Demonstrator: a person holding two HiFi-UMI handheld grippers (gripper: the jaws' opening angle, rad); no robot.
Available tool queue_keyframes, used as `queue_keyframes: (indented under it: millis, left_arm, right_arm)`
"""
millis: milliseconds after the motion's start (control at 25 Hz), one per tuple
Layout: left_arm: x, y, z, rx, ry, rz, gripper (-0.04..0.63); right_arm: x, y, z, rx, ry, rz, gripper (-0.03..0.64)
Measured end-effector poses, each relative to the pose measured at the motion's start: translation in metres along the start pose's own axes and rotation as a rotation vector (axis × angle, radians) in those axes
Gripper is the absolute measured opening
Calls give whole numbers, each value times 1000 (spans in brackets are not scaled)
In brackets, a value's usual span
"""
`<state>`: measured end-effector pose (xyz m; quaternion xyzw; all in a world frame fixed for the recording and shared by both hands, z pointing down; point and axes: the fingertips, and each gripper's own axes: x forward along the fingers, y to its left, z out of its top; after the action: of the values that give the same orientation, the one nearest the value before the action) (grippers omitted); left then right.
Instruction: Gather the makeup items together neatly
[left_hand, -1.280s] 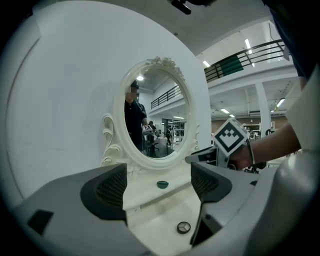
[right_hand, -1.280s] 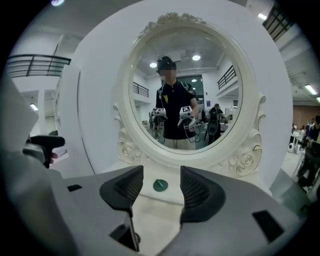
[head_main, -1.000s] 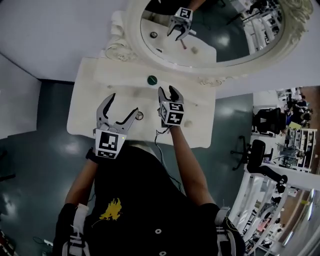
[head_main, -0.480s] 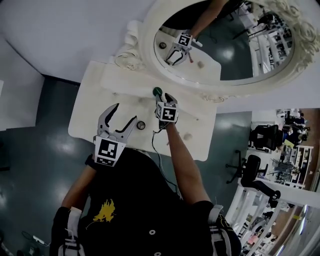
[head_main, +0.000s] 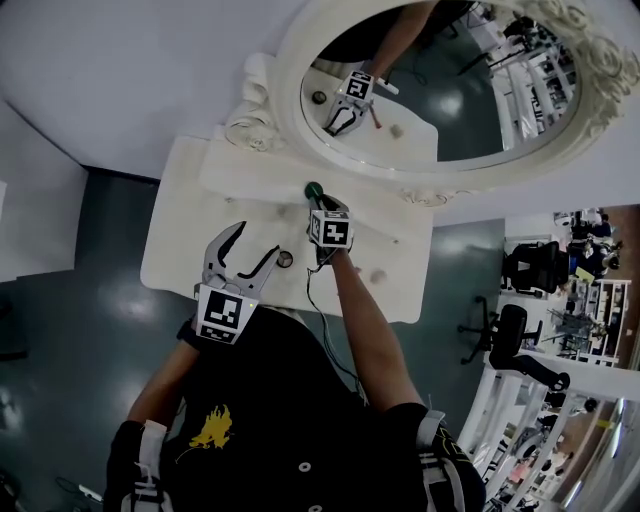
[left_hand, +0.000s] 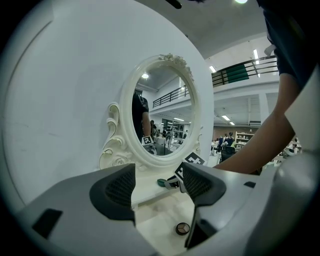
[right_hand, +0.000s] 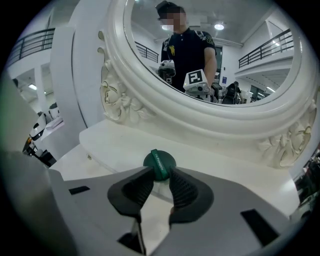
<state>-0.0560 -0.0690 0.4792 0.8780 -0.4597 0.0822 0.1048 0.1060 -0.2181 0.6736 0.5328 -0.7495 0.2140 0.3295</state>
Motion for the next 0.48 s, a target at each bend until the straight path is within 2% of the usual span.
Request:
queue_keyframes:
  millis: [120, 160, 480]
  left_arm:
    - [-3, -1, -4, -1, 6, -7, 302]
    - [-5, -3, -6, -8, 9, -10, 302]
    - [-7, -4, -7, 1, 17, -23, 296]
  right_arm:
    - [-2, -1, -4, -5, 12, -25, 70]
    - [-5, -4, -9, -3, 23, -44, 20]
    - [-4, -8, -8, 13, 24, -66, 18]
